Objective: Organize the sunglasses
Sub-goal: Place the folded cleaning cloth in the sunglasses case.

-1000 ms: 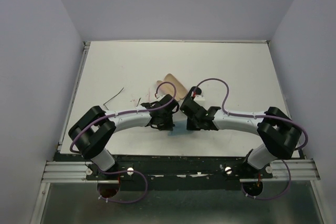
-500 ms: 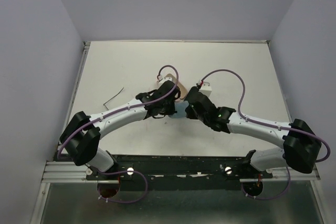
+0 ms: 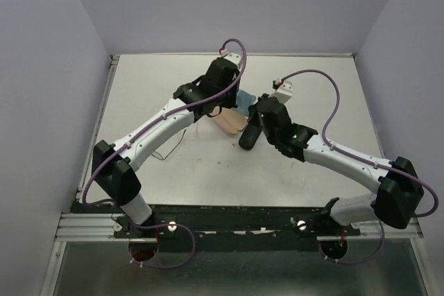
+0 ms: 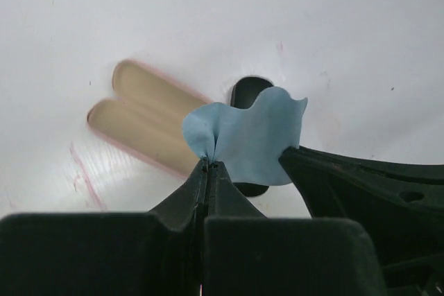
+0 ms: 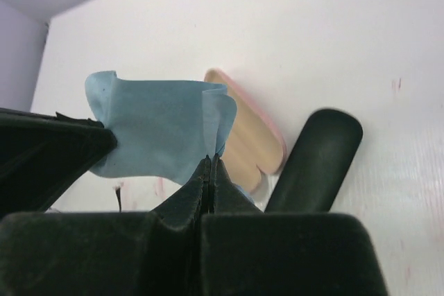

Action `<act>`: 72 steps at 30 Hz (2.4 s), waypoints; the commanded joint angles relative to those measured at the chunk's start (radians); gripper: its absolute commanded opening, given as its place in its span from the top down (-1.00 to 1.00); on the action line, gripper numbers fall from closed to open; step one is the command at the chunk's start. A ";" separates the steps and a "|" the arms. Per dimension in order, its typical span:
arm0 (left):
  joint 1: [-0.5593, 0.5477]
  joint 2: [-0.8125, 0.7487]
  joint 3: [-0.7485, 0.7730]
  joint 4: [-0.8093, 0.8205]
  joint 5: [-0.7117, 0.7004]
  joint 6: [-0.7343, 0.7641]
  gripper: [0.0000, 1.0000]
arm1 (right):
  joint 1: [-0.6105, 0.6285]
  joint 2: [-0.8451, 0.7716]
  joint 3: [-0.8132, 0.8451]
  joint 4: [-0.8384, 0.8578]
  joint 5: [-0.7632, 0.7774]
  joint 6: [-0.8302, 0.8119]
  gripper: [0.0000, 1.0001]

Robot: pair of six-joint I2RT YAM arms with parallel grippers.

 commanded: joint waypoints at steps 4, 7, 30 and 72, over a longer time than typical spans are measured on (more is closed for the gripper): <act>0.076 0.169 0.378 -0.156 0.130 0.282 1.00 | -0.107 0.080 0.115 0.184 -0.031 -0.054 0.99; 0.098 0.240 0.548 -0.211 0.197 0.342 1.00 | -0.138 0.100 0.154 0.224 -0.054 -0.077 0.99; 0.187 0.272 0.288 -0.029 0.208 0.518 1.00 | -0.158 0.301 0.111 0.283 -0.258 0.017 0.99; 0.231 0.510 0.233 0.019 0.241 0.455 1.00 | -0.155 0.510 0.036 0.309 -0.226 0.173 0.99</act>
